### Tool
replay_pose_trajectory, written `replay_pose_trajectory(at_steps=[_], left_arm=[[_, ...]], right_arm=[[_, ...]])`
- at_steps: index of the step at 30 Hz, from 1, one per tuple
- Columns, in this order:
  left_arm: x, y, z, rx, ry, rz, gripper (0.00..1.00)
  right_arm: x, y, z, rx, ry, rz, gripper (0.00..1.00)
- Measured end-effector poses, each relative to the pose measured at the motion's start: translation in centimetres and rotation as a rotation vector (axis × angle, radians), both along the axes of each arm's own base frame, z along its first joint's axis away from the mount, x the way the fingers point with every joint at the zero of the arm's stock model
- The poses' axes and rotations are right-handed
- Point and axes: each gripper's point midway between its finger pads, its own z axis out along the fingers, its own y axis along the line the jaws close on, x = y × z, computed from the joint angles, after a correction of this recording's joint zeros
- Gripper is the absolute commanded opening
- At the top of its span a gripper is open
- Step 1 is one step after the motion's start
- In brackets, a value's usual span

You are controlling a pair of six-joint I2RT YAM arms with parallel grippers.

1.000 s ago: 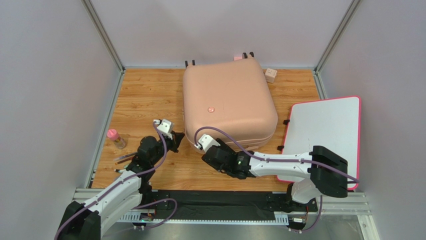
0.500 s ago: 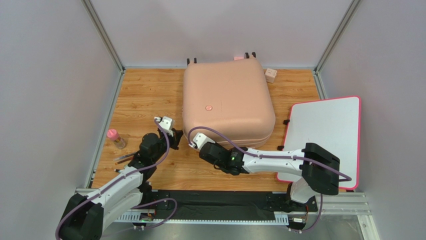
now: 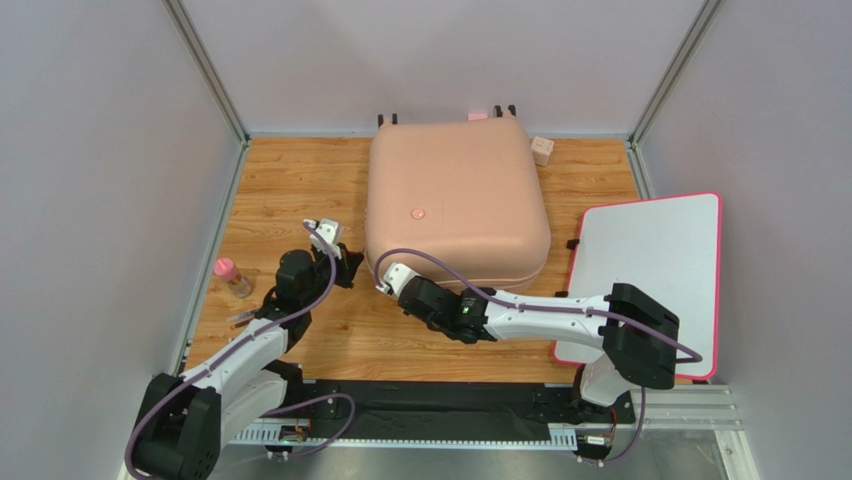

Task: Pack the luggage
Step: Zip the luggage at the center of the board.

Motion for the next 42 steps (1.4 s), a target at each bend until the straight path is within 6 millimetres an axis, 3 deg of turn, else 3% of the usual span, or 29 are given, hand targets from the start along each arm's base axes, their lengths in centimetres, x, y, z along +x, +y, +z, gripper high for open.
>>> replay_pose_trajectory(at_steps=[6,15,42], left_arm=[[0.7,-0.2,-0.7,-0.032,0.053,-0.032,0.00],[3.6,-0.9,-1.6,-0.065,0.108,-0.042,0.00],[9.2,-1.0,-1.3,-0.091,0.137,-0.035,0.00]], right_arm=[[0.0,0.1,0.0,0.009,0.017,0.016,0.00],[0.0,0.3,0.0,0.023,0.029,0.024,0.00],[1.1,1.9,-0.1,0.080,0.035,0.003,0.00]])
